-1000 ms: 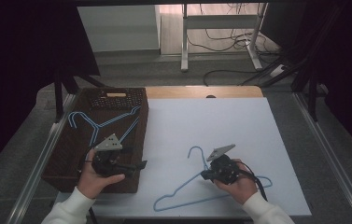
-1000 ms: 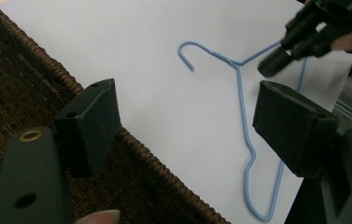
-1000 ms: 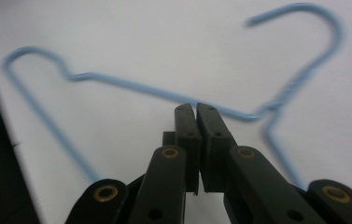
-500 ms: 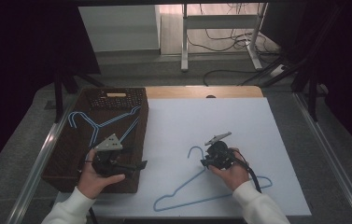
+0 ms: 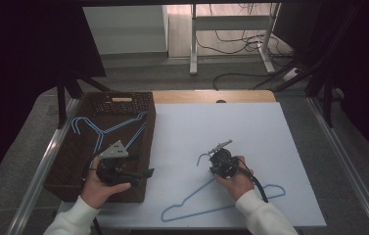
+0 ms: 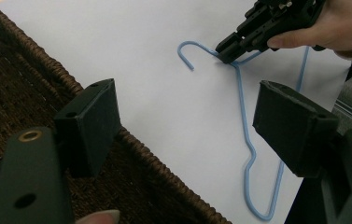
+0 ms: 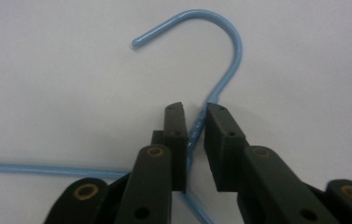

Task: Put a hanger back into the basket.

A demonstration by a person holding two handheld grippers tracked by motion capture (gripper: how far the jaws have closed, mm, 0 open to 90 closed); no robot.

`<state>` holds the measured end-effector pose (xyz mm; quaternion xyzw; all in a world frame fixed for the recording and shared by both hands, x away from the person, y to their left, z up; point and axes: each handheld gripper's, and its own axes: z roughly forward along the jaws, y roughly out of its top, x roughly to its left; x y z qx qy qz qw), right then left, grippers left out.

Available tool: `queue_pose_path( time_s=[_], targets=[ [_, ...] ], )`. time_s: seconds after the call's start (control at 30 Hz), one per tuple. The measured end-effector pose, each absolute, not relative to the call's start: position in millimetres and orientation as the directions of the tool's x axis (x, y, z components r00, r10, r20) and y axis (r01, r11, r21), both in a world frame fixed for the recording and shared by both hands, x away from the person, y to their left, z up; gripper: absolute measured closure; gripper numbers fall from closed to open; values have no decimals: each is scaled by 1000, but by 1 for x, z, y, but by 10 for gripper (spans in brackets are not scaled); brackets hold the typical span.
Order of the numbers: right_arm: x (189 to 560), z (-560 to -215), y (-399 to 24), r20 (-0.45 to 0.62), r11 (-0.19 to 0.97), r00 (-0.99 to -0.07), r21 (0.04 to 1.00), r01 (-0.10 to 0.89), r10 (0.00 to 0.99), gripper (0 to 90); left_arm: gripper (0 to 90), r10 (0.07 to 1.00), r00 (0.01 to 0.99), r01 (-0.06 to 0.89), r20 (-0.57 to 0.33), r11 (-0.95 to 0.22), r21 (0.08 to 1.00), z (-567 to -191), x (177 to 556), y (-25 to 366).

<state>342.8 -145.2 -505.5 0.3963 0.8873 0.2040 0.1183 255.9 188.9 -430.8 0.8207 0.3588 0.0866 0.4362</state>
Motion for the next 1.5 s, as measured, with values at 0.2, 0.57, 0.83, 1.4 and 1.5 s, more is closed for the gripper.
queue_pose_path(
  time_s=[0.2, 0.57, 0.83, 1.4, 1.5],
  targets=[
    [345, -505, -148, -4, 552, -621, 464, 693, 784, 827, 225, 666, 726, 513, -170, -361, 779, -431, 255, 190],
    [343, -502, -154, 10, 528, -616, 506, 682, 787, 859, 225, 654, 740, 501, -159, -377, 779, -429, 253, 182],
    [341, -489, -160, 5, 489, -609, 590, 642, 793, 860, 233, 620, 773, 473, -137, -417, 776, -420, 245, 152],
    [338, -481, -164, 3, 469, -608, 635, 614, 794, 860, 299, 559, 754, 637, -345, -494, 592, -478, 263, 44],
    [338, -480, -165, 2, 466, -607, 638, 612, 794, 860, 336, 550, 750, 647, -366, -496, 579, -488, 267, 34]
  ],
)
